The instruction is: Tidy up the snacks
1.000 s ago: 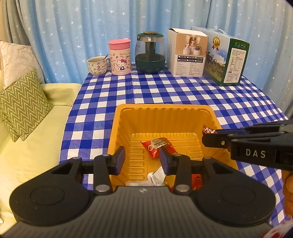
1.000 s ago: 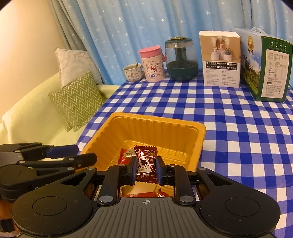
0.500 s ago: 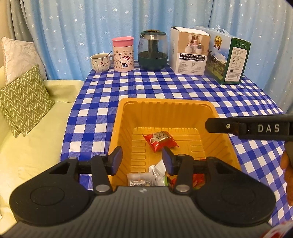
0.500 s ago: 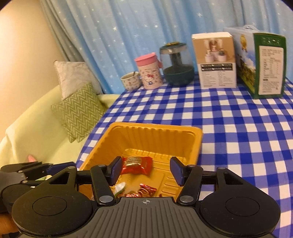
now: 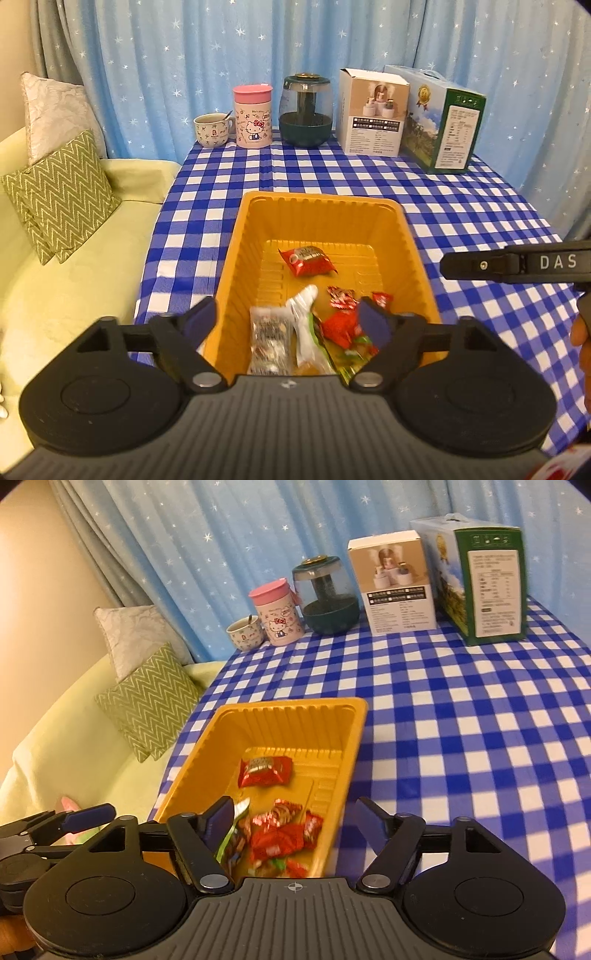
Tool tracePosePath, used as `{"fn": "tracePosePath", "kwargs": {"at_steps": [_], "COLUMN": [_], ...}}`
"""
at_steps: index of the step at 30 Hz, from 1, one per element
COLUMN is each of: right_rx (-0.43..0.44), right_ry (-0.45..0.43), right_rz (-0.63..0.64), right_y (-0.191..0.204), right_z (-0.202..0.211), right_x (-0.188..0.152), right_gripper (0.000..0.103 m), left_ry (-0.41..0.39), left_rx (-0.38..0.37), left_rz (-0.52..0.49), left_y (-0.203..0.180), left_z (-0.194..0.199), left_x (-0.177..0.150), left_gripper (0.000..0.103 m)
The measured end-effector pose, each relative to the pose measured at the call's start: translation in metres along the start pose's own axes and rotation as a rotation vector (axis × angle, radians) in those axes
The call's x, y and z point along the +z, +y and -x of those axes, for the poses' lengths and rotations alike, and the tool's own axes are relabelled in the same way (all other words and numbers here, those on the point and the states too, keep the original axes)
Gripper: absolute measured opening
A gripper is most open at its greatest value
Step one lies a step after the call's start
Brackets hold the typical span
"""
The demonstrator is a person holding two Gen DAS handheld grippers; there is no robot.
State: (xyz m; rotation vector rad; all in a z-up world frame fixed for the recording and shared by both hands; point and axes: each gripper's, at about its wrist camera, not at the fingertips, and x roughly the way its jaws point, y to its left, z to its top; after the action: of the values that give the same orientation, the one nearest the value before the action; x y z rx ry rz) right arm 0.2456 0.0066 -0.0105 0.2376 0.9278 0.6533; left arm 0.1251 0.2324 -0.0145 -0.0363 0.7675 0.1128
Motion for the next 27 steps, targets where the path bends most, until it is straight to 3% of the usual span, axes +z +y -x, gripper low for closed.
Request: {"fn": "tracePosePath", "kwargs": {"at_steps": [5, 13, 27], "right_rx": [-0.017, -0.101, -0.144], "right_ry": [0.012, -0.009, -0.056], "right_rz": [0.016, 0.103, 0.103], "right_y": [0.004, 0.018, 0.028], "right_z": [0.032, 0.081, 0.158], "right_x": [-0.015, -0.04, -0.081], "right_gripper": [0.078, 0.091, 0.093], "left_ry": [-0.024, -0.063, -0.068], "left_rx": [-0.007, 0.006, 0.029], "left_rz": [0.02, 0.063, 0.131], "left_y": [-0.008, -0.019, -0.041], "left_z": [0.032, 0.079, 0.146], "left_x": [-0.012, -0.029, -0.066], "left_gripper": [0.103, 0.103, 0.103]}}
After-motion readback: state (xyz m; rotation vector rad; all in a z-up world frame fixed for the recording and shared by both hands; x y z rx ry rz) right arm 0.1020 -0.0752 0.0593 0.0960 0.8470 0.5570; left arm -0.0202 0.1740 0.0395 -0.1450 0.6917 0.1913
